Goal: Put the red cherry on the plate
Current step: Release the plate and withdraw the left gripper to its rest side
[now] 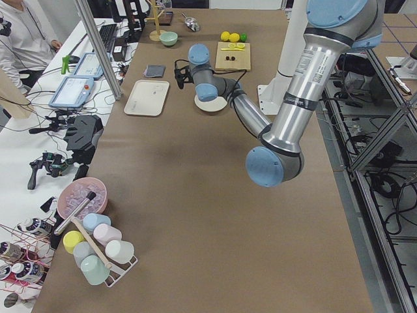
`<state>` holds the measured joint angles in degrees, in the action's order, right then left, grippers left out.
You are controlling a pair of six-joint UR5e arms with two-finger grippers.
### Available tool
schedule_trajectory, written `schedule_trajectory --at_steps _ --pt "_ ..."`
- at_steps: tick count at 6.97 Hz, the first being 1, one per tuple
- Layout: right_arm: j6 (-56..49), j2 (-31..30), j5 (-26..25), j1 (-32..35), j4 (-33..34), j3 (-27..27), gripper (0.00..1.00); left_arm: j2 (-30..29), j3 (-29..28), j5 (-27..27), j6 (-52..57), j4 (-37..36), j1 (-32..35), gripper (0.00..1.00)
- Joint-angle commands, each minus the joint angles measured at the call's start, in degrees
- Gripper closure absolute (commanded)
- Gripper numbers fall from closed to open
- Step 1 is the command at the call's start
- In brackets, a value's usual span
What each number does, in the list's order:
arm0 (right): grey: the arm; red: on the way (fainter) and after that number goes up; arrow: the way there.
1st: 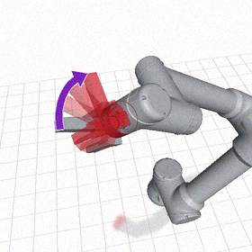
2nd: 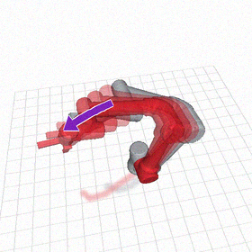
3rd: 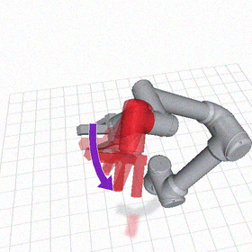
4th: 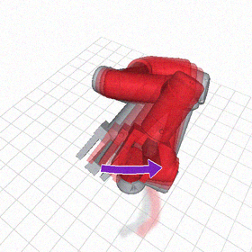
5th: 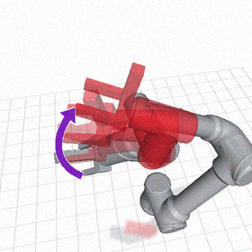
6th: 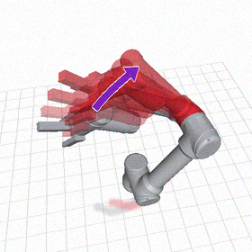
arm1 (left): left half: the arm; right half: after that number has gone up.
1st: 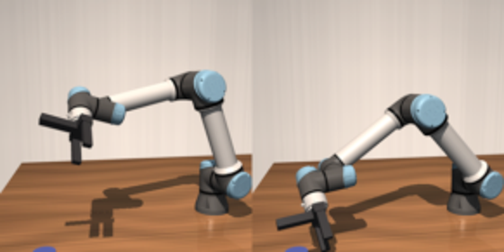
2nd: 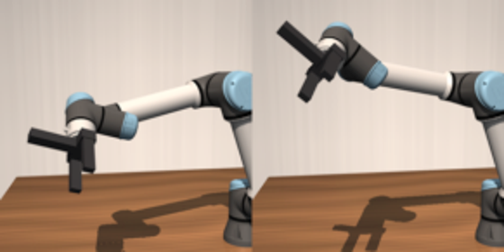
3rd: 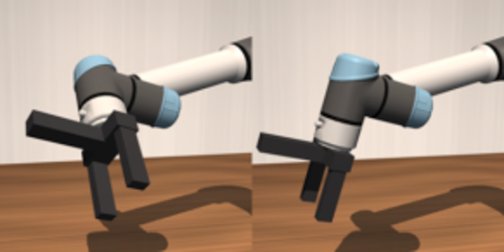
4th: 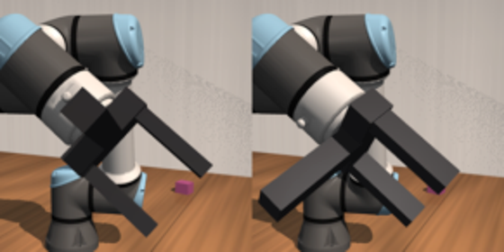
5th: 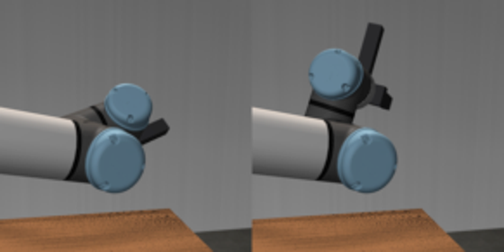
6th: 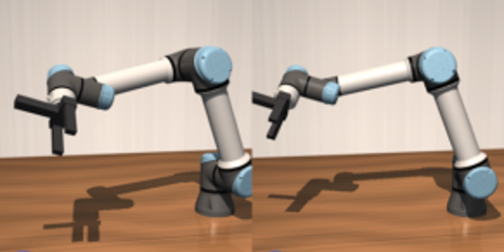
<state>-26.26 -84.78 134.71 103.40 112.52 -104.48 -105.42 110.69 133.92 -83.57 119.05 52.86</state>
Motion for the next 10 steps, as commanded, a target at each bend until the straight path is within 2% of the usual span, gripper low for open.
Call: schedule_trajectory --at_steps 1,2,3,4,5,7,8,9,10 --pt "0.3 -2.5 0.5 1.4 0.1 -1.3 0.00 9.0 -0.2 2.9 14.1 2.1 6.3 0.02" --pt "0.4 -2.6 0.6 1.3 0.1 -1.3 0.00 8.6 -1.9 3.0 14.6 2.0 7.9 0.03" --pt "0.6 -3.7 0.6 1.3 0.2 -1.8 0.00 8.3 -3.5 6.6 17.5 1.8 12.0 0.03" --pt "0.4 -4.1 0.5 0.5 0.1 0.0 0.00 9.7 -5.7 10.2 26.0 1.9 17.2 0.03" --pt "0.6 -5.0 1.1 0.5 1.3 -3.2 0.00 12.6 -6.4 12.1 30.4 1.9 19.8 0.10" --pt "2.5 -6.8 1.1 -1.4 3.7 -8.0 0.00 12.9 -12.2 11.2 41.4 1.8 21.4 0.09" --pt "13.4 -6.3 0.3 -7.3 3.8 -13.3 0.00 12.5 -13.8 11.1 41.2 0.9 21.6 0.04" --pt "19.9 -5.9 0.7 -10.8 3.5 -16.0 0.00 11.4 -15.7 11.5 41.8 0.5 24.6 0.02" --pt "22.0 -6.0 1.2 -13.3 5.4 -19.3 0.00 11.2 -15.8 11.6 43.4 0.4 24.9 0.02"
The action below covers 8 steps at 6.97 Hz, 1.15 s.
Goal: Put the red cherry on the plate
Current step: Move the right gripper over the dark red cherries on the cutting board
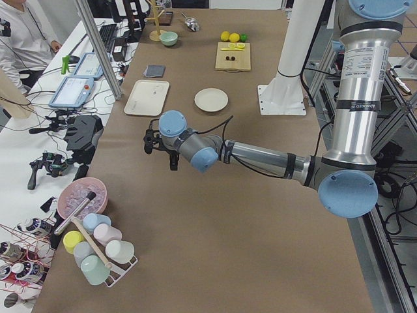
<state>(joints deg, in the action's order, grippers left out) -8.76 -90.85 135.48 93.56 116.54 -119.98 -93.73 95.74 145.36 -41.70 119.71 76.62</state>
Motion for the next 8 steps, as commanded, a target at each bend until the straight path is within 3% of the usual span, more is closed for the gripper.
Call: schedule_trajectory --at_steps 1,3,5,6,8 --pt "9.8 0.2 0.9 -7.0 1.5 -7.1 0.00 -0.6 -0.9 0.1 1.0 -0.8 1.2 0.02" --pt "24.7 0.5 -1.3 -19.4 1.1 -13.8 0.01 -1.7 -1.8 -0.3 0.9 -1.8 1.1 0.02" --pt "36.9 3.6 -7.7 -30.7 -1.7 -14.9 0.01 -2.3 -2.3 -0.3 1.2 -1.9 1.3 0.02" --pt "46.8 2.5 -10.3 -36.7 -8.7 -14.9 0.02 -1.6 -2.2 -1.0 1.2 -1.2 1.3 0.02" --pt "62.4 -3.6 -21.5 -53.1 -23.2 -14.5 0.03 -1.6 -2.3 -1.0 1.1 -1.2 1.3 0.02"
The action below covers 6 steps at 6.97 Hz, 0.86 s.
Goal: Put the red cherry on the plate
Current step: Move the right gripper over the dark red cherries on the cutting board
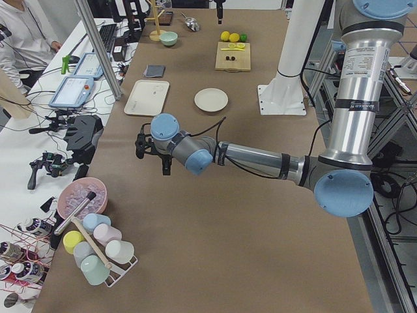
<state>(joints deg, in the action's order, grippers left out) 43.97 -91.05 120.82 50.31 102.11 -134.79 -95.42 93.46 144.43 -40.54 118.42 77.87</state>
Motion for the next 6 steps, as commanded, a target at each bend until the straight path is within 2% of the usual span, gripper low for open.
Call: schedule_trajectory --at_steps 1,2,3,5,6 --pt "13.0 -3.9 -8.9 -14.9 -11.7 2.4 0.05 0.0 0.0 0.0 -0.1 0.1 0.0 0.02" --pt "16.3 -4.2 -12.9 -19.8 -11.8 3.2 0.04 -0.4 -0.1 0.0 -0.1 0.1 -0.1 0.02" --pt "17.4 -4.4 -13.3 -21.3 -15.0 5.3 0.03 -1.0 -0.1 -0.1 -0.1 -0.3 -0.2 0.02" --pt "22.8 -8.5 -14.9 -23.5 -33.5 14.8 0.02 -2.0 -0.5 -0.1 -0.1 -0.5 -0.3 0.02" --pt "23.1 -8.8 -16.0 -24.3 -35.3 16.3 0.02 -2.5 -0.6 -0.1 -0.1 -0.5 -0.3 0.02"
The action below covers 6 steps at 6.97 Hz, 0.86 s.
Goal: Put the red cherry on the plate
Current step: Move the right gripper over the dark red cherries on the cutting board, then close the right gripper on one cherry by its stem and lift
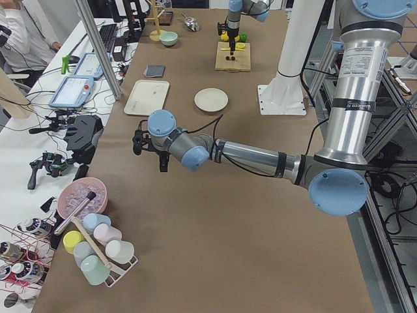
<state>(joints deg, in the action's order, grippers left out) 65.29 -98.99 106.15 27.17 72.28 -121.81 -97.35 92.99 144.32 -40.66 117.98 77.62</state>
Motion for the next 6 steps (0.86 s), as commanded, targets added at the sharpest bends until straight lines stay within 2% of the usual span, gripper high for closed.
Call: schedule_trajectory --at_steps 1,3,4,5,6 --pt "2.6 -0.8 -2.2 -2.3 -5.5 3.4 0.02 -0.7 -0.1 0.0 -0.1 0.0 0.0 0.02" --pt "2.7 -0.8 -2.9 -3.5 -5.6 4.2 0.02 -1.0 -0.7 0.0 0.1 0.0 -0.1 0.02" --pt "3.1 -0.7 -3.7 -3.9 -5.5 4.2 0.06 -1.1 -0.7 0.0 0.0 0.0 -0.1 0.02" --pt "3.4 -0.7 -3.8 -4.1 -5.5 4.2 0.19 -1.1 -0.8 0.1 0.1 0.0 -0.1 0.02" --pt "3.5 -0.7 -3.8 -4.2 -5.6 4.1 0.41 -1.1 -1.0 0.1 0.1 0.0 -0.1 0.02"
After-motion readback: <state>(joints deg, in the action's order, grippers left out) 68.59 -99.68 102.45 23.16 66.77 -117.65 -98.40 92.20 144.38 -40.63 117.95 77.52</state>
